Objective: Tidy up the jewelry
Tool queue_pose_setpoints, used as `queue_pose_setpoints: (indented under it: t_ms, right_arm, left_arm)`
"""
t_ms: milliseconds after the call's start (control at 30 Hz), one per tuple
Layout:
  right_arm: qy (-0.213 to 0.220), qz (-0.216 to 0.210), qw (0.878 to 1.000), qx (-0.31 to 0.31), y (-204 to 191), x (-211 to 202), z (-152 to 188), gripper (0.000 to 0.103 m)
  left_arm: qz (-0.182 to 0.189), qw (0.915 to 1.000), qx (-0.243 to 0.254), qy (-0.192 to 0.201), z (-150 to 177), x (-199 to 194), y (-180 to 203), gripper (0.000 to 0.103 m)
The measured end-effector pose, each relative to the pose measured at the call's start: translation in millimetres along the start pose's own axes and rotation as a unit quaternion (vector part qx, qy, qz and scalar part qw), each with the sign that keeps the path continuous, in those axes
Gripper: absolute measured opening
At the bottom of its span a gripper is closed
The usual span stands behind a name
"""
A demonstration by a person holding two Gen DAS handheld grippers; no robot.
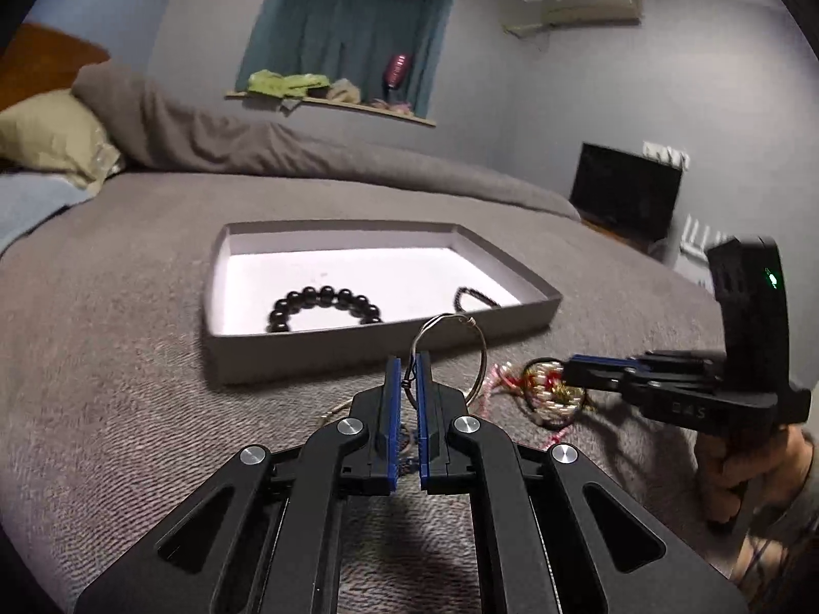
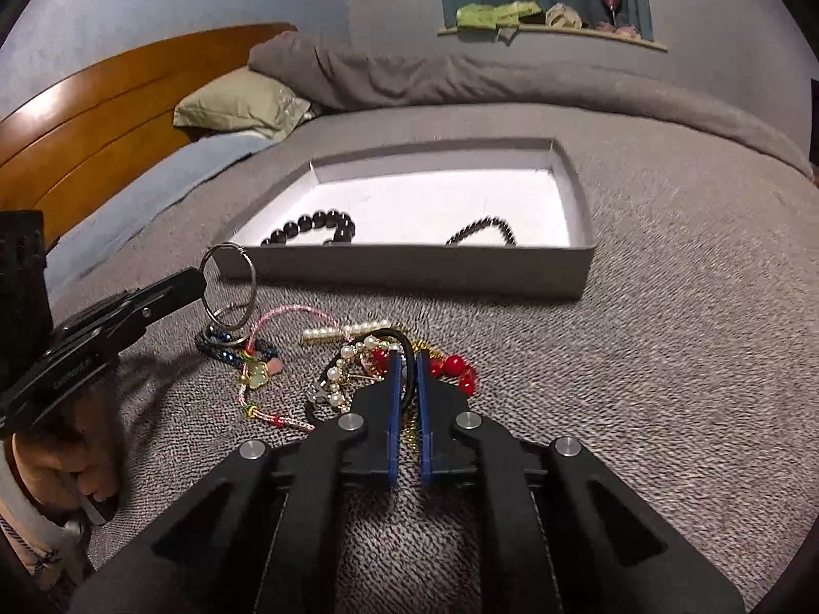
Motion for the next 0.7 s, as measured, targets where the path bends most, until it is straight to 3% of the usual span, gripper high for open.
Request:
queue_pose_setpoints:
  t_ms: [267,500,567,700]
  right_arm:
    - [0.014,0.009,0.999,0.045,41.7,-25.6,-3.1,0.006]
    - [-0.005,0.044,0.996,0.083,85.7,-29.6,11.4,0.007]
    - [0.002,0.046,0.995,0.09,89.6,-34.1,10.4,0.019]
    - [0.02,0.035,0.996,0.076,79.1,-42.5,6.6,0.027]
  left_arm:
    - [0.004,1.0,0.009,0.0,0.1,-0.9,3.7,0.006]
    - [0.002,1.0,0.007,-0.003,1.6,-0.2,1.6,0.006]
    - [0.002,1.0,0.008,-0.004,1.7,-0.3,1.4,0.006]
    - [0.002,1.0,0.008,-0.003,1.8,-0.6,0.9,0.006]
Point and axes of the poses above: each gripper's, at about its wrist camera, not at the fingertips, and x roughly the way its jaws point, y to its right, z to its underside, the point moved 10 cm from there along x, roughly the way its jaws point, and after that the axes turned 9 degrees about y, right-handed, at the moved point
